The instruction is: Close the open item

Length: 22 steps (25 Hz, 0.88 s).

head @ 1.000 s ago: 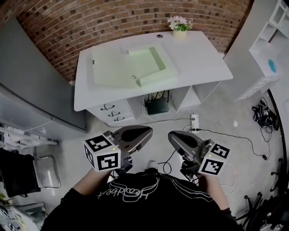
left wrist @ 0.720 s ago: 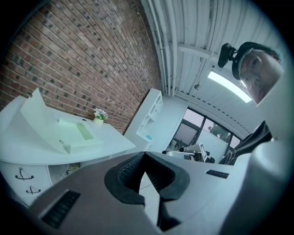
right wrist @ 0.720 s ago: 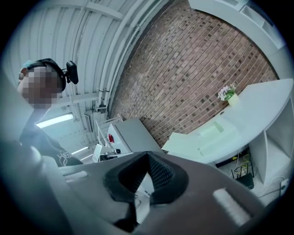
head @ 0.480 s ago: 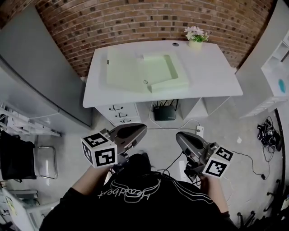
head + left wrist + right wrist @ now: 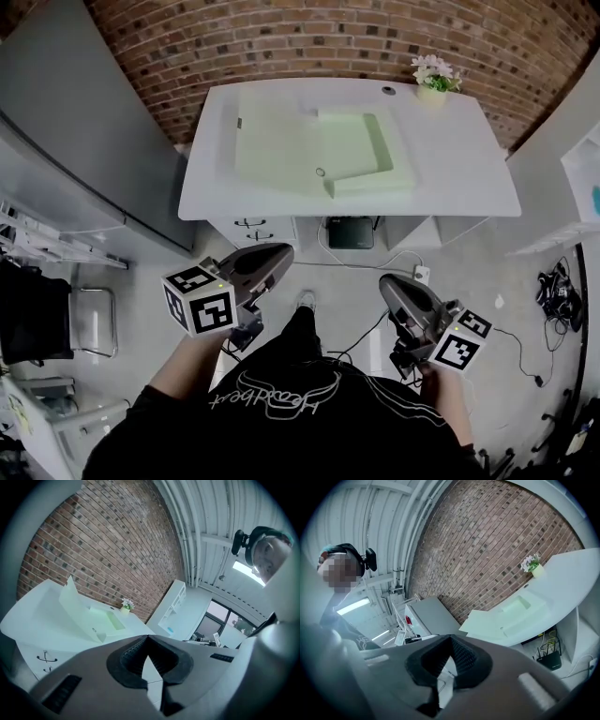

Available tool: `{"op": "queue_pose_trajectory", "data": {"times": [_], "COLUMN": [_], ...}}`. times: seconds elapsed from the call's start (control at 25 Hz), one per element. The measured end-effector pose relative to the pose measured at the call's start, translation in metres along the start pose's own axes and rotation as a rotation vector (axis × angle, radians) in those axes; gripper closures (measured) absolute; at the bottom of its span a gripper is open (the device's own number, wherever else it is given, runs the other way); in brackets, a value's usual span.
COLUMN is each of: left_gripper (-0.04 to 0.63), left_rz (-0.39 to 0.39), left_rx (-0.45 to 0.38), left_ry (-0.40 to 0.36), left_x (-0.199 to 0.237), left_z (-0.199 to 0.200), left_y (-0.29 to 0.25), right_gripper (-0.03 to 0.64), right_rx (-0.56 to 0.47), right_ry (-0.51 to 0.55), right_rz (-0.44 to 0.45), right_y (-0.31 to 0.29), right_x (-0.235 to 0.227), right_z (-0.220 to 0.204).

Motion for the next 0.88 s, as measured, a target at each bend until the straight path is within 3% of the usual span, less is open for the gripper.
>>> {"op": "queue_pose_trajectory", "data": {"times": [0.4,0.88], "left_gripper": [0.594,0.594], "left_rz": [0.095,0.197], "left_rx": [0.015,0.094], "left_ry": [0.062,0.113], "left_x": [0.079,0.159], "left_z": [0.019,0.015], "left_y": [-0.027,-0.052], "right_gripper": [0.614,0.614], "right_rx": [0.015,0.049], "right_ry": [-0.049,-0.115], "right_rz": [-0.048,-0.062], "right_y": [-0.036,-0.086], "right_x": [-0.055,-0.108], "right_z": [0.022,0.048]}}
Point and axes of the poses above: the fingertips, and each gripper's own axes: y backward along the fingers, x to its left, z out of its top, the point moved 7 cm from there along y, backward along the fingers, and after that the axes turned 8 degrees about z, right-handed, at the moved point
